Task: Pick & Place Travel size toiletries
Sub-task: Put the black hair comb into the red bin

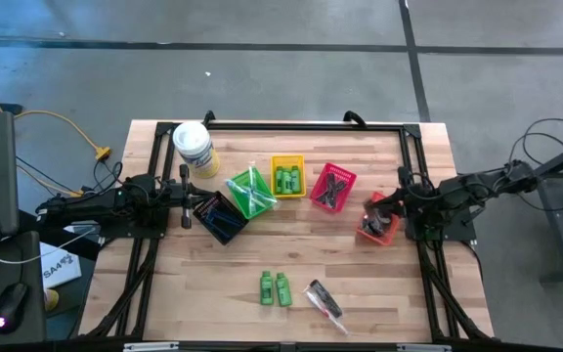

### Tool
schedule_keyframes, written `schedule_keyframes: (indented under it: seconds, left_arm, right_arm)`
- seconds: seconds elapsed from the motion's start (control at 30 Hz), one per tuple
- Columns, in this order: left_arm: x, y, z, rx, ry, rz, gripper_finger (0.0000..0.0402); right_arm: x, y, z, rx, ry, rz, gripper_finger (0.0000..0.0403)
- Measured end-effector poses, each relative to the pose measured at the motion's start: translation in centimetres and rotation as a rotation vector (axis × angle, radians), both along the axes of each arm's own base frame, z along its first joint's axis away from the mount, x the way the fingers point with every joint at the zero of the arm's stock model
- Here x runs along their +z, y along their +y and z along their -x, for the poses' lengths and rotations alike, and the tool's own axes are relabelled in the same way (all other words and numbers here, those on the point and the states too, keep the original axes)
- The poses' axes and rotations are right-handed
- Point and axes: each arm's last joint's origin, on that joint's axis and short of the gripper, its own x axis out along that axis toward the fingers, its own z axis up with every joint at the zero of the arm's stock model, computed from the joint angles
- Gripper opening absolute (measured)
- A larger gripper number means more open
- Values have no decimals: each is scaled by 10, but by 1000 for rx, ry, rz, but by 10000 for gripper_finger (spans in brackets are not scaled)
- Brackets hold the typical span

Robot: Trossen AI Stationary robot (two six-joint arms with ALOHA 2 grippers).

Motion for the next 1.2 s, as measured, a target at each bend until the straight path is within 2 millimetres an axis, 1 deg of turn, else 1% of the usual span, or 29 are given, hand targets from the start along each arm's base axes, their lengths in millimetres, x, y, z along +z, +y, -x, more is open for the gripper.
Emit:
schedule_keyframes:
  seconds: [0.13, 0.23, 0.4, 0.57, 0.63, 0.77, 0.97, 1.1, 1.2]
  left_arm:
    - [0, 0, 0, 0, 0, 0, 0]
    - [0, 0, 0, 0, 0, 0, 0]
    - [0, 0, 0, 0, -1, 3, 0]
    - [0, 0, 0, 0, 0, 3, 0]
    - [0, 0, 0, 0, 1, 3, 0]
    - [0, 0, 0, 0, 2, 3, 0]
    - [0, 0, 0, 0, 2, 4, 0]
    - [0, 0, 0, 0, 2, 2, 0]
    - [0, 0, 0, 0, 2, 2, 0]
  right_arm:
    - [-3, 1, -3, -2, -32, -25, 2]
    - [-8, 3, -7, 8, -72, -21, 2]
    - [-18, 6, -12, 69, -151, -24, 2]
    - [-23, 6, -10, 90, -187, -35, 2]
    - [-28, 6, -11, 89, -205, -39, 2]
    - [-38, 6, -11, 89, -207, -40, 2]
    - [-39, 6, -11, 88, -238, -50, 2]
    - [-50, 7, -13, 69, -218, -54, 2]
    - [-55, 7, -14, 66, -229, -61, 2]
